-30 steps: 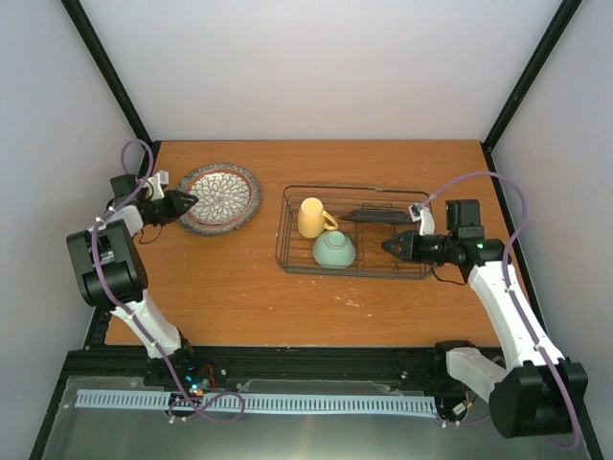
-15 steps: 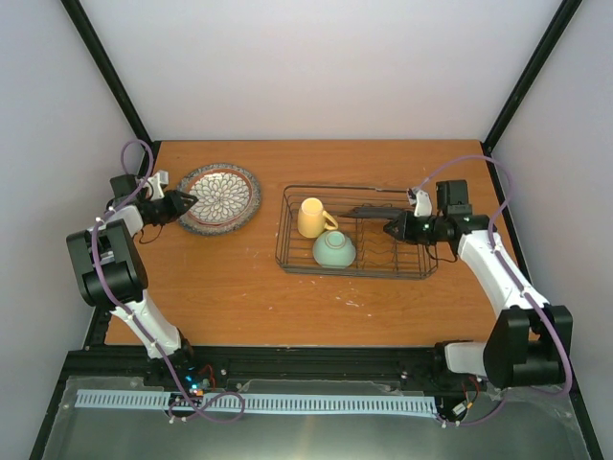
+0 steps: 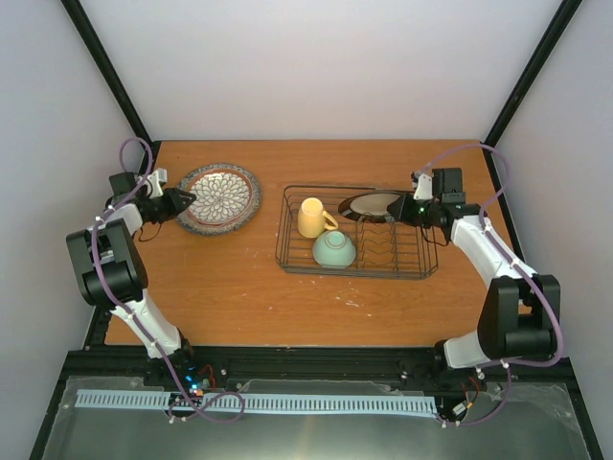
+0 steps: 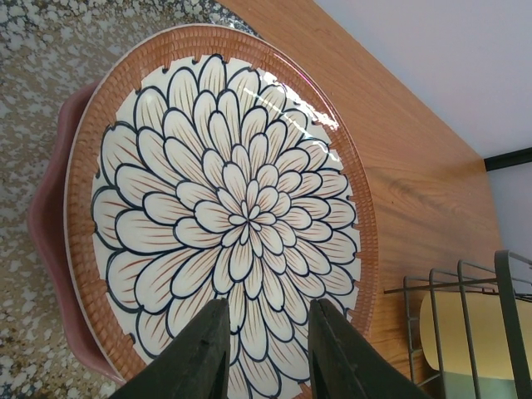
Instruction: Load the mixed dishes into the dish rack
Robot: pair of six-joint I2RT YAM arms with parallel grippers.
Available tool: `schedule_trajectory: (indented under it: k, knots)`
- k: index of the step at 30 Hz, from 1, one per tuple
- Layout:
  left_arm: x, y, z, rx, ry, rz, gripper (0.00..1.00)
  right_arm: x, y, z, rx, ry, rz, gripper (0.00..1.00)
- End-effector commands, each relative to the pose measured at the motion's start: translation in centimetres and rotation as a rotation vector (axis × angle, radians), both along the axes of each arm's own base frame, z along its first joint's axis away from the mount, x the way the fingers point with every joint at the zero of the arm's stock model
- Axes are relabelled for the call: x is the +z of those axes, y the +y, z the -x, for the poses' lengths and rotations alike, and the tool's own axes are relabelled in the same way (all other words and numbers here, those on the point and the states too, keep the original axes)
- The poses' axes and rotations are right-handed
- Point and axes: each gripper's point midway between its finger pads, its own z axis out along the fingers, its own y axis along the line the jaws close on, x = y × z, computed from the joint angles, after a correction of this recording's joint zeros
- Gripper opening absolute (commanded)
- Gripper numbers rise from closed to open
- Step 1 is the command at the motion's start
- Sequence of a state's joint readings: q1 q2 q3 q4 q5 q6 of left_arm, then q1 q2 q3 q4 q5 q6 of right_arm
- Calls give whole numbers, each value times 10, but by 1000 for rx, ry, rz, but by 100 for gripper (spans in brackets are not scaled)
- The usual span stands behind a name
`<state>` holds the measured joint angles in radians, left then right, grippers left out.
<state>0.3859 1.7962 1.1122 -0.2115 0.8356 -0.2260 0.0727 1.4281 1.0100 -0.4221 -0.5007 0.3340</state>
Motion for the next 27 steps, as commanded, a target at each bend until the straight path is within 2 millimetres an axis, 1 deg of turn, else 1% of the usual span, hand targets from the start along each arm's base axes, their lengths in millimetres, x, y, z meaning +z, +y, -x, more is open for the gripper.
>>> schedule_trajectory:
  k: [1, 11, 15, 17, 21, 24, 27]
  knots:
    - [7, 5, -7, -4, -25, -20, 27, 12, -1, -29, -38, -83, -15, 13]
    - [7, 4, -6, -7, -26, -19, 27, 9, 7, -60, -35, -116, -56, 14]
    - [6, 4, -6, -7, -22, -18, 27, 5, 14, -67, -10, -94, -81, 15]
    - [5, 4, -5, -8, -19, -17, 27, 6, 19, -65, 14, -98, -98, 17]
    - [7, 4, -5, -6, -23, -19, 27, 12, 27, -56, 59, -114, -120, 25]
    - [7, 3, -5, -8, -23, -17, 27, 16, 31, -45, 89, -122, -134, 32]
    - [7, 3, -4, -7, -22, -17, 27, 22, 34, -33, 114, -128, -144, 35]
